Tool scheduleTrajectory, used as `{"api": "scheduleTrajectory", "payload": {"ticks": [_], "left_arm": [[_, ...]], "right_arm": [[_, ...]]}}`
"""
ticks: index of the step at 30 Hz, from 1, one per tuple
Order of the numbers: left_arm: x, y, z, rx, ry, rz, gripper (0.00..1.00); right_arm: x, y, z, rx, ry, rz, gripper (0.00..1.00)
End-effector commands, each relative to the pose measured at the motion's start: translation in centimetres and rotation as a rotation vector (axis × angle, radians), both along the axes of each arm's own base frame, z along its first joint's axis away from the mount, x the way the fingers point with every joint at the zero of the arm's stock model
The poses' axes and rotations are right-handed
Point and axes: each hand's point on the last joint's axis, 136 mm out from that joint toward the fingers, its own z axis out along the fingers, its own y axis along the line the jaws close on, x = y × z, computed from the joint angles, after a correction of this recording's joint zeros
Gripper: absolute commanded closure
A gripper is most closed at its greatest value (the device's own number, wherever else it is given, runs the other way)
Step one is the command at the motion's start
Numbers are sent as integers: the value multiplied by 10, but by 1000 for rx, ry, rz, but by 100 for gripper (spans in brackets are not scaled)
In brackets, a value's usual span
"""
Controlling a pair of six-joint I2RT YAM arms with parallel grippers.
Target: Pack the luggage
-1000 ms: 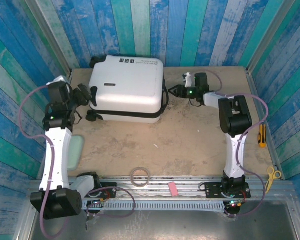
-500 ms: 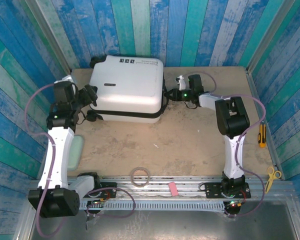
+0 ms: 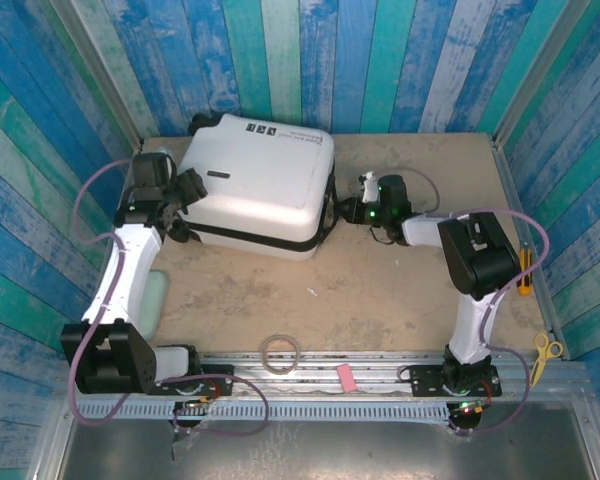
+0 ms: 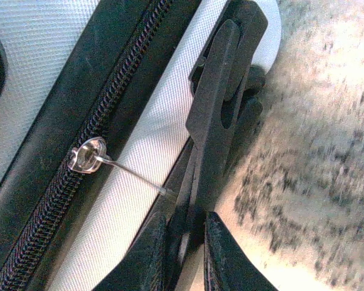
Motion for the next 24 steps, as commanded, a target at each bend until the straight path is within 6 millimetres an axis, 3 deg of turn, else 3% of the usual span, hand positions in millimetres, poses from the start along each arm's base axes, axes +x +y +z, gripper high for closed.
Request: {"api": "scheduleTrajectory", "payload": {"ticks": [1,6,10,16,24], "left_arm": [[15,-4,13,13,-40,-16,22],[20,-9,18,12,-45,-30,24],[24,-15,21,14,-47,-47,25],[27,-24,33,23,-62,-67,26],[32,-41,32,14,-53,-118,27]], "right_arm": [[-68,15,-48,-33,194,33,100],[-97,29,-38,-32,156,-1,100],[-109,31,-35,0,136,15,99],[-125,23,-24,-111,-37,148,72],[-131,27,15,-291,-413,400,52]]}}
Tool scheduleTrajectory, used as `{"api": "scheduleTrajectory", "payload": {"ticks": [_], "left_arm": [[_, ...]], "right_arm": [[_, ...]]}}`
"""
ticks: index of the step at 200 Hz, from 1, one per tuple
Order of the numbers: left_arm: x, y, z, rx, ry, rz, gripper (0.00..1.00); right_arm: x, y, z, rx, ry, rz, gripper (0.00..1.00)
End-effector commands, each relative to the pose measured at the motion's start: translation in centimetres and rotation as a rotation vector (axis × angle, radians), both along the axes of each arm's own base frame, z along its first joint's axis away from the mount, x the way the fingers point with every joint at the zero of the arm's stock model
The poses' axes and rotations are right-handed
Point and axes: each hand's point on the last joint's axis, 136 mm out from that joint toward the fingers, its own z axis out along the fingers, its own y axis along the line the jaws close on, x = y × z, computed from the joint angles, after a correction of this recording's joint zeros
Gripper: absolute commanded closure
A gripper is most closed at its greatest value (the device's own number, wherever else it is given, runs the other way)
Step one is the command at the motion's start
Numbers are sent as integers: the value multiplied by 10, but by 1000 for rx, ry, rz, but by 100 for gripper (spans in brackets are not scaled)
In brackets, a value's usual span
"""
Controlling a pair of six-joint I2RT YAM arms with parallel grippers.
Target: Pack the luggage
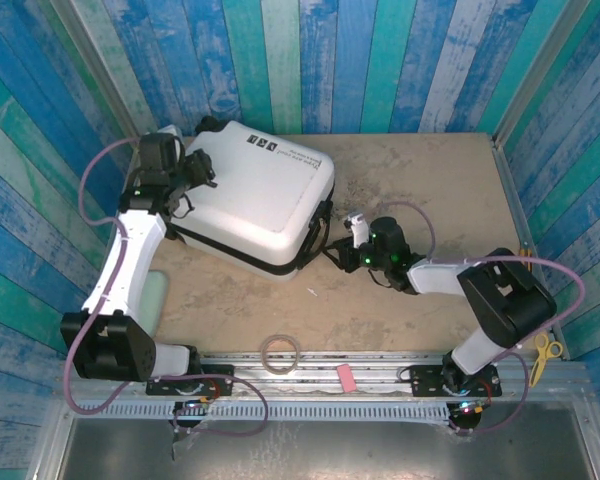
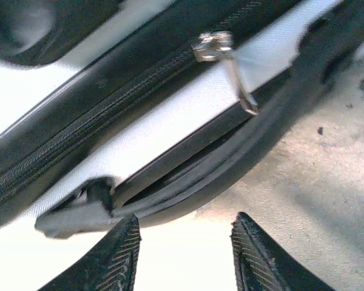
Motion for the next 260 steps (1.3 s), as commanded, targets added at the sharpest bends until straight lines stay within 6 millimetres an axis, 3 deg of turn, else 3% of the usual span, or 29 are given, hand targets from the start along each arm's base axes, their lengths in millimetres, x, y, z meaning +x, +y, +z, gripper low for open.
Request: {"api": "scheduleTrajectory", "payload": {"ticks": [1,62,108,138,176,256,260], "left_arm": [[7,-14,-9,14,32,-51,27],[9,-42,-17,73,59,-114,26],[3,-51,-28,70,72,-129,24],[-2,-56,-37,64,77,-134,17],[-6,-60,-39,54,62,-141,13],[-7,-61,-51,74,93,-134,2],[-7,-61,-52,75,94,-134,6]], "right_arm": [[-6,5,10,-120,-188,175,51],[18,14,29,-137,-425,242,46],[46,6,34,-112,-416,220,48],[58,4,33,-83,-375,246,50],[55,15,33,-42,-364,363,53],[57,21,27,-52,-303,404,62],[57,21,27,-54,-299,403,62]]}}
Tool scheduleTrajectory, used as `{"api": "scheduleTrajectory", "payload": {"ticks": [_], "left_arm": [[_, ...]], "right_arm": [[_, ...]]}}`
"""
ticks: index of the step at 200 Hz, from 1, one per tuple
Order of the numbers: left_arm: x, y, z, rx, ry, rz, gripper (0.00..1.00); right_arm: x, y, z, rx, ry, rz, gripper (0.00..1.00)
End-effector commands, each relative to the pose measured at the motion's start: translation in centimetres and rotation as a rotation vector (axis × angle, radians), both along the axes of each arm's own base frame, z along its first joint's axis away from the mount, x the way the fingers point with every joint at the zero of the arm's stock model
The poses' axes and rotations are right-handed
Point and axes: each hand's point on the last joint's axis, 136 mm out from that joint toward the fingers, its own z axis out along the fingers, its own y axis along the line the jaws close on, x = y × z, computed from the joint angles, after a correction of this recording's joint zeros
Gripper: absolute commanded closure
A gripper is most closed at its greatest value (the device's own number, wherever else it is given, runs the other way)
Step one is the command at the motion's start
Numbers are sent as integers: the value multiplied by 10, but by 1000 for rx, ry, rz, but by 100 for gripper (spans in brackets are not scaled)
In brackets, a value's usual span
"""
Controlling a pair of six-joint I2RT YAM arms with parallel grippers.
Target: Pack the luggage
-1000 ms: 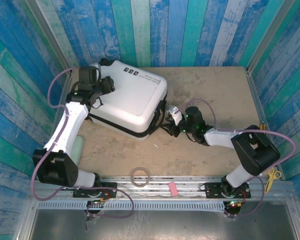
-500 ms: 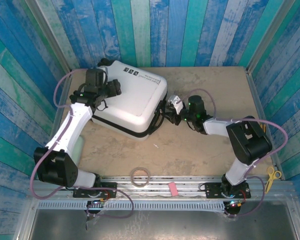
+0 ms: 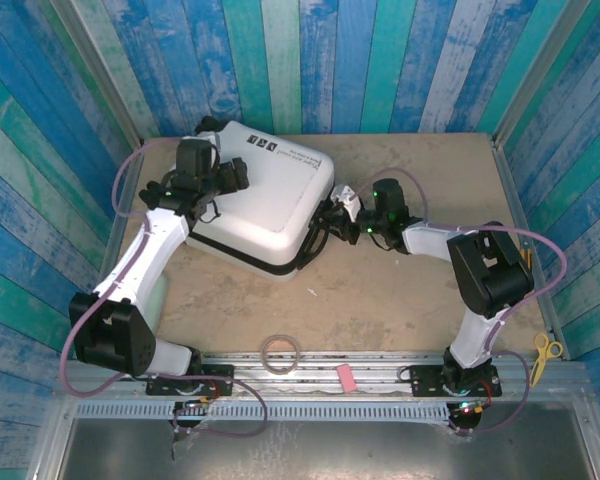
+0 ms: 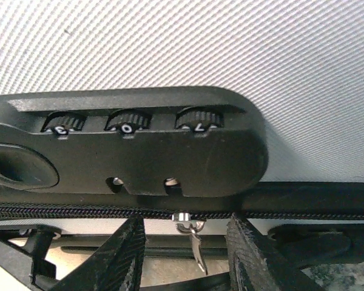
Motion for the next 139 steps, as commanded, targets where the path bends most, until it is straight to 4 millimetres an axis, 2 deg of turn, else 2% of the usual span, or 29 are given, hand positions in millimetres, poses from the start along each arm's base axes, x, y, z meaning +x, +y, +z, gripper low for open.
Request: {"api": "scheduleTrajectory", "payload": {"ticks": [1,85,118,139], "left_arm": [[-11,3,-23,22,77,15,6],[-13,4,-30,43,93,25,6],[-17,8,-36,71,111,42,5],[-20,10,-40,84,121,49,4]], "right_arm": [[-5,4,-5,-10,37,37,62],[-4,15,-9,-31,60,42,70],[0,17,-5,-34,46,31,80],[4,16,-2,-39,38,7,91]]}}
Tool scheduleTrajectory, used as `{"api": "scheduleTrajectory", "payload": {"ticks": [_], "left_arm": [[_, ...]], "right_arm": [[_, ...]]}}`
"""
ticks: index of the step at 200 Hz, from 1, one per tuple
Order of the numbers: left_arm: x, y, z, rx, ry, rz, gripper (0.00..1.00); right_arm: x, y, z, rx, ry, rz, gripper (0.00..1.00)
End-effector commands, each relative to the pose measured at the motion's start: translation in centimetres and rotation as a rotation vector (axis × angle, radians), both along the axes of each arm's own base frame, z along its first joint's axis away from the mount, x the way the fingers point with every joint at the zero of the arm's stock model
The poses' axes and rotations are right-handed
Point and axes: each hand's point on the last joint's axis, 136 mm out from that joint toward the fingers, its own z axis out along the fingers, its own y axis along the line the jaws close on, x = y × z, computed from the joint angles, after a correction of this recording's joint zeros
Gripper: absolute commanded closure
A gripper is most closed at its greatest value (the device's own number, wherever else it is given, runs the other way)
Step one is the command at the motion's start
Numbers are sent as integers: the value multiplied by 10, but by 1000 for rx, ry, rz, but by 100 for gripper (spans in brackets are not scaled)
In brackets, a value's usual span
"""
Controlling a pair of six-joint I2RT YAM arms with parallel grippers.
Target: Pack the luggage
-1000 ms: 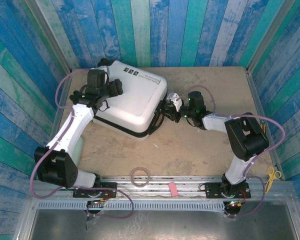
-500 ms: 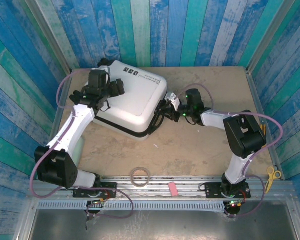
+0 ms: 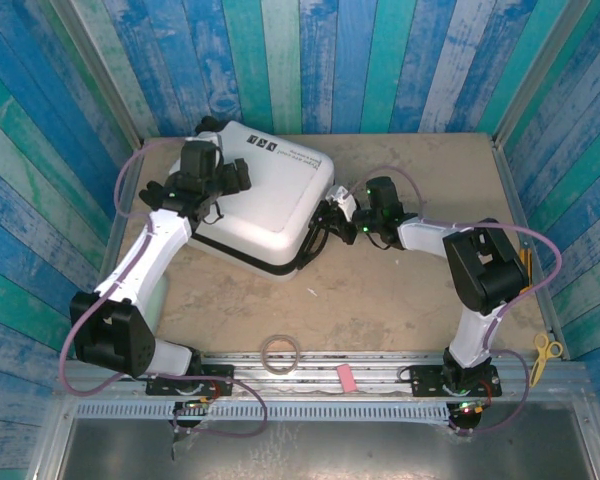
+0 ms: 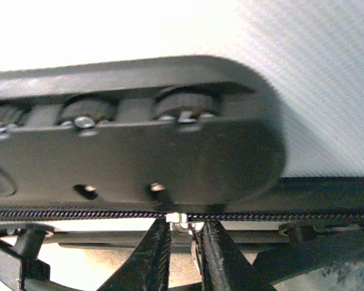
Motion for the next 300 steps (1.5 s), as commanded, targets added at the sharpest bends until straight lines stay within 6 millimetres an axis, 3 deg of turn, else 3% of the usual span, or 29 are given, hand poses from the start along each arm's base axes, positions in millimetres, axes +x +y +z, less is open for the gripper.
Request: {"api": "scheduleTrajectory", "payload": {"ticks": [1,34,89,135,190,219,253,300], "left_arm": [[-20,10,-38,52,130,26,4],[-23,13,-43,71,142,43,3],[-30,23,-64,100,181,100,5],[-35,29,-84,120,224,132,6],[-36,30,-93,124,249,143,6],[-36,31,-93,125,249,144,6],[-37,30,-91,122,244,143,6],[-37,29,-93,127,249,143,6]], "right_arm": [[2,9,9,10,-23,11,91],[8,4,20,0,-10,-57,100],[18,-1,37,-62,-4,-136,100],[26,-7,36,-109,6,-183,100],[5,17,71,72,230,-89,100],[1,19,81,141,313,-71,100],[10,11,76,126,346,-106,100],[14,-2,54,-22,178,-111,100]]}}
